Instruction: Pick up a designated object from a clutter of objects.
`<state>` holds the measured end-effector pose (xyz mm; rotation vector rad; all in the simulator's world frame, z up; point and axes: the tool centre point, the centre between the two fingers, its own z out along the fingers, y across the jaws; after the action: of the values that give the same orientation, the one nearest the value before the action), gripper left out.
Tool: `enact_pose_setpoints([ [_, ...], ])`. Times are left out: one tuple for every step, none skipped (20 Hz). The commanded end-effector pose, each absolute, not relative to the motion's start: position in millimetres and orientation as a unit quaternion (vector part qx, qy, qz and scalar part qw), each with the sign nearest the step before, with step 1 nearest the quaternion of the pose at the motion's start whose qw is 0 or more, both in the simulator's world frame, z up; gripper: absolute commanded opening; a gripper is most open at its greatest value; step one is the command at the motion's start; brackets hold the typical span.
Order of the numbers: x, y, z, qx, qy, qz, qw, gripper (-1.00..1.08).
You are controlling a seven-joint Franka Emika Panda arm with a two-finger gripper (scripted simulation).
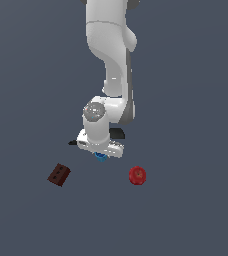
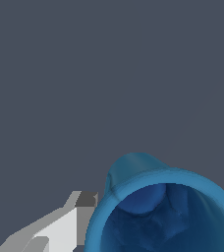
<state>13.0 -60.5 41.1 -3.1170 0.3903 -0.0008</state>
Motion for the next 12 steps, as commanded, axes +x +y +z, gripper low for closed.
enact_pose_setpoints([
  [12.9,-60.7,40.3,-0.992,0.124,0.000,0.000,-1.00],
  [12.9,-60.7,40.3,-0.992,0.124,0.000,0.000,-1.00],
  [12.9,-60.7,40.3,-0.992,0.124,0.000,0.000,-1.00],
  [12.9,-60.7,40.3,-0.992,0.124,0.000,0.000,-1.00],
  [13.0,-60.4,41.0,-0.992,0.124,0.000,0.000,-1.00],
  [13.0,-60.3,41.3,-0.992,0.124,0.000,0.000,-1.00],
  [13.0,-59.8,42.0,-0.992,0.124,0.000,0.000,-1.00],
  [13.0,-59.0,43.3,-0.992,0.124,0.000,0.000,-1.00],
  [12.9,-57.9,45.1,-0.992,0.124,0.000,0.000,-1.00],
  [12.9,-56.5,47.5,-0.992,0.124,0.000,0.000,-1.00],
  [12.9,-54.8,50.3,-0.992,0.124,0.000,0.000,-1.00],
  [12.9,-52.7,53.7,-0.992,0.124,0.000,0.000,-1.00],
])
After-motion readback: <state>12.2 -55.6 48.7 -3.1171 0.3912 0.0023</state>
